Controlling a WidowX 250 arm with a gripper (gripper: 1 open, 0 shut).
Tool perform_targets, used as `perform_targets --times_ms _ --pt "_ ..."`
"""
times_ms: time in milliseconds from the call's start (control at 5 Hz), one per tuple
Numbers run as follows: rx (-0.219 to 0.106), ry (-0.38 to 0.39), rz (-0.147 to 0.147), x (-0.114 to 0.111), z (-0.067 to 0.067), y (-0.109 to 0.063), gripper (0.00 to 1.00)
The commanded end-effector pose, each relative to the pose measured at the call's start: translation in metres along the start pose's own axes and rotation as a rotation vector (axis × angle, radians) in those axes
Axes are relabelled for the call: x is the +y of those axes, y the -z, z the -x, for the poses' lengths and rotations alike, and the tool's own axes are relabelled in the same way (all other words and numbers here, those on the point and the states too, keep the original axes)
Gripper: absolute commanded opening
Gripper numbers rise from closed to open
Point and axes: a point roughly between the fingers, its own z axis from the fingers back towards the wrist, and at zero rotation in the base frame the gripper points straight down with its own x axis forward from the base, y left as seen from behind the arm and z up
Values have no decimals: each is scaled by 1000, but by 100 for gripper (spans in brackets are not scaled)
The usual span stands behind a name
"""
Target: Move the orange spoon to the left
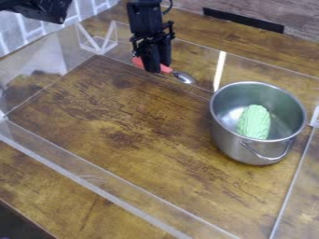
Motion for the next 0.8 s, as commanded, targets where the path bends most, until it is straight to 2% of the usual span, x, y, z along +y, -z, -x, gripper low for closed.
perform_targets --times_ms 0,600 --pt "-13 21 60 -4 11 -27 0" --pt "5 -8 32 -5 12 -26 0"
